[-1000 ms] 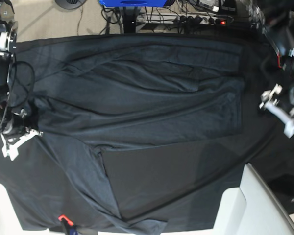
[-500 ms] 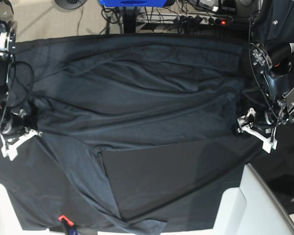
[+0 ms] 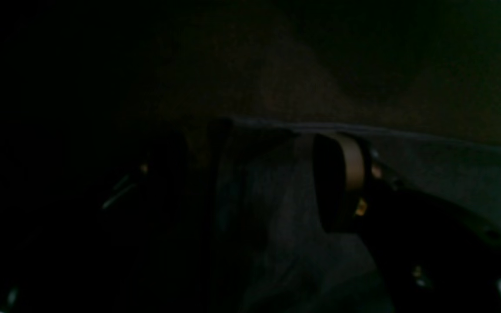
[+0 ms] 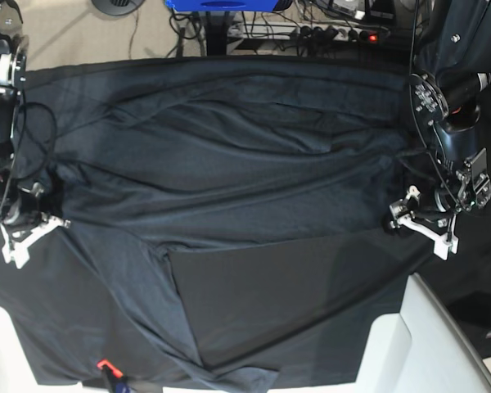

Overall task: Fold the T-shirt properly
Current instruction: 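Grasp the opposite side edge of the shirt with the left gripper, then lift the shirt's middle with both grippers, stretching it between them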

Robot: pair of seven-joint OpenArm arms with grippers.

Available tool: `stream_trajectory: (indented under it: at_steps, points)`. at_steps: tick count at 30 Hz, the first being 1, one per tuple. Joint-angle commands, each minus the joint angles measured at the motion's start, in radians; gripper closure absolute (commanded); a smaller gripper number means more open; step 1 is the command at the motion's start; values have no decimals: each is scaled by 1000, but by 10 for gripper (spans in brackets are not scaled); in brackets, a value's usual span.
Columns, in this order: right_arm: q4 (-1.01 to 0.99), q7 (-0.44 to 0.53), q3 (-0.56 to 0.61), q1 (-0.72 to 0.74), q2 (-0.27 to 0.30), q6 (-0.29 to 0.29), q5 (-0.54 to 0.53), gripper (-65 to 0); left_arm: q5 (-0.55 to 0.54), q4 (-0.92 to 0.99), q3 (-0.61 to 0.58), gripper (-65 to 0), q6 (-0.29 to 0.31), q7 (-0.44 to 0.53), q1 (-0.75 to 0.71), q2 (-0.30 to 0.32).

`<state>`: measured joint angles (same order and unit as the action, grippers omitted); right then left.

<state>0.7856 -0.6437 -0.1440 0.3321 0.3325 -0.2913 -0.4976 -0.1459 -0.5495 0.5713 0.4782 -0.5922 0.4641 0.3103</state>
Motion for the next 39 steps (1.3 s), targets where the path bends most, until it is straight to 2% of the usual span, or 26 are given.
stream_trajectory:
  at_steps: [1, 5, 12, 14, 17, 20, 27, 33, 39]
  points:
    - [22, 17, -3, 26, 18, -7, -16, -3, 1, -8, -26, -438, 3, -8, 29, 8]
    - [22, 17, -3, 26, 18, -7, -16, -3, -10, -7, -133, -438, -2, 31, 42, 10]
    - [22, 18, -3, 26, 18, -7, -16, -3, -1, 184, -147, -433, -36, 165, 92, 14]
    - [22, 20, -3, 26, 18, -7, -16, -3, -1, 205, -147, -360, -36, 180, 97, 14]
    - [22, 20, -3, 26, 18, -7, -16, -3, -7, 204, -144, -146, -36, 180, 98, 16]
    - [22, 20, -3, 28, 18, -7, -16, -3, -7, 204, -144, 0, -36, 179, 98, 16]
    - [22, 22, -3, 31, 18, -7, -16, -3, 1, 194, -147, 0, -36, 176, 98, 17]
    - [54, 23, -1, 38, 18, -10, -14, -2, 1, -76, -149, 0, -34, -33, 80, 16]
    - [122, 23, 1, 38, 20, -10, -14, -2, -5, -269, -149, 0, -32, -157, 71, 13]
